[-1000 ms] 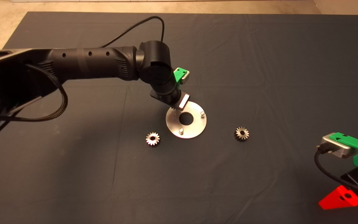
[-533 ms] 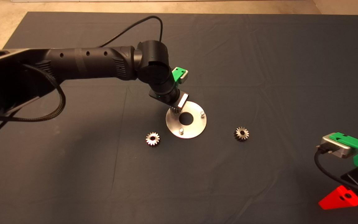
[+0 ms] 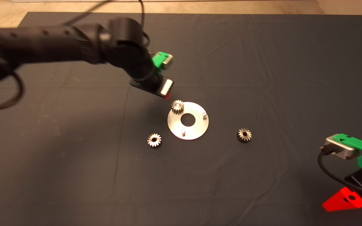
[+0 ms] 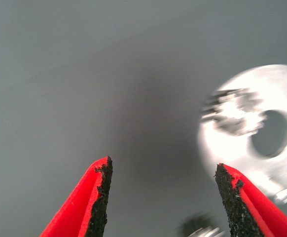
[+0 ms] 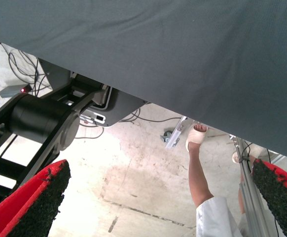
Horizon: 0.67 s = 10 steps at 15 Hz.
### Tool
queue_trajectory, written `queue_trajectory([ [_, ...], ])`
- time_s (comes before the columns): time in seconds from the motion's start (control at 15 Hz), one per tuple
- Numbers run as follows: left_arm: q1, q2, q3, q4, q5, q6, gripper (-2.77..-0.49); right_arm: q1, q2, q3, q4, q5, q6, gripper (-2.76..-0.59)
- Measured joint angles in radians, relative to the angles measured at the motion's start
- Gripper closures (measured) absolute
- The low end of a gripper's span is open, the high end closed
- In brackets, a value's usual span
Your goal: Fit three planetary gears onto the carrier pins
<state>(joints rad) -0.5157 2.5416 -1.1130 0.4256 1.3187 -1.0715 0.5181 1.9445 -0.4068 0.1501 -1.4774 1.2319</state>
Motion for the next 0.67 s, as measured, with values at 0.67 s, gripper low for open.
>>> queue_trajectory([
  [0.67,0.006,-0.138,0.328,-0.027,0.029,-0.230,-1.60,0.000,0.006,0.000,0.000,0.005,0.000,-2.75],
])
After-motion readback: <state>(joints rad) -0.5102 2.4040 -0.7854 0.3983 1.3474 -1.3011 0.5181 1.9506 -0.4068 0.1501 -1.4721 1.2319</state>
